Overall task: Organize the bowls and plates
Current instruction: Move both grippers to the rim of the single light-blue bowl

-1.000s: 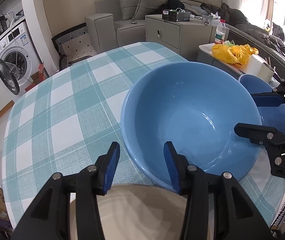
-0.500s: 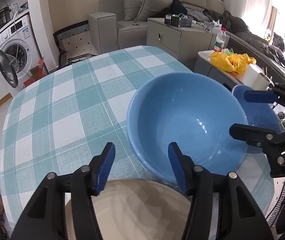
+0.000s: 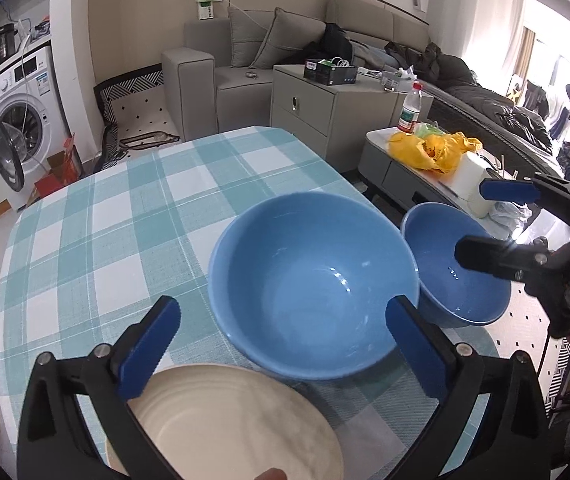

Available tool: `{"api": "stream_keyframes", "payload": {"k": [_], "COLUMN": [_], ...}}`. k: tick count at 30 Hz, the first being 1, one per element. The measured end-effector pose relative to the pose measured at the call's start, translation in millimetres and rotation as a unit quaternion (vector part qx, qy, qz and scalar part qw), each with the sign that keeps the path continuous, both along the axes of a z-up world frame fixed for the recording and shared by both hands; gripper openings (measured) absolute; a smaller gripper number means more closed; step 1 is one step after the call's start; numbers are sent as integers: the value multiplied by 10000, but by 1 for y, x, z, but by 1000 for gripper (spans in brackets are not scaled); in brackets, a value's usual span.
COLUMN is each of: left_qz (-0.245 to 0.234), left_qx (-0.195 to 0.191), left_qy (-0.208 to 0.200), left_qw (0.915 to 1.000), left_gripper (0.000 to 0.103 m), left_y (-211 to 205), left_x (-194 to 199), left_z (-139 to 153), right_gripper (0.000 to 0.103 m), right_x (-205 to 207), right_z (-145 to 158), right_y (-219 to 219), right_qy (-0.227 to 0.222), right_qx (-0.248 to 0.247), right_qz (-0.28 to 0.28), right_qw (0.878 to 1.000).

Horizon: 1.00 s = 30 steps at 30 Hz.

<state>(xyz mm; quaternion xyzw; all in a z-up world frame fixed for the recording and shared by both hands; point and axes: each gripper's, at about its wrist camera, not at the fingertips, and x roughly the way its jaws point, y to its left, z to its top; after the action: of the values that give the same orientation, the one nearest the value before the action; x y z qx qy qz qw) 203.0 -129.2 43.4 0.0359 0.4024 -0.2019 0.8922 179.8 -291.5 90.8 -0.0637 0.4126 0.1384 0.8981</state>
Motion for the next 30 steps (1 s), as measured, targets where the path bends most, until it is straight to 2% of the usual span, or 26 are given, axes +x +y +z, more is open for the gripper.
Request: {"api": "stream_keyframes", "payload": {"k": [8, 14, 22, 30], "left_qz": [-188, -368, -605, -681], "left_qx": [-5, 34, 168, 259], "left_qy": [-21, -23, 13, -1], "left_qw": [9998, 9993, 9980, 9973], "left_gripper": [103, 103, 103, 103], "left_y": [-27, -52, -83, -96], "left_x": [-11, -18, -18, -9], "left_z": [8, 7, 2, -2], "right_gripper": [102, 102, 102, 102], "right_x": [-20, -35, -48, -46], "right_z": [17, 18, 1, -26], "right_y": [-39, -74, -113, -148], "right_qy": [-171, -185, -22, 331], "right_qx": [98, 115, 177, 404], "right_qz": [-302, -586, -925, -1380], "right_qw": [9993, 9980, 9956, 9891]}}
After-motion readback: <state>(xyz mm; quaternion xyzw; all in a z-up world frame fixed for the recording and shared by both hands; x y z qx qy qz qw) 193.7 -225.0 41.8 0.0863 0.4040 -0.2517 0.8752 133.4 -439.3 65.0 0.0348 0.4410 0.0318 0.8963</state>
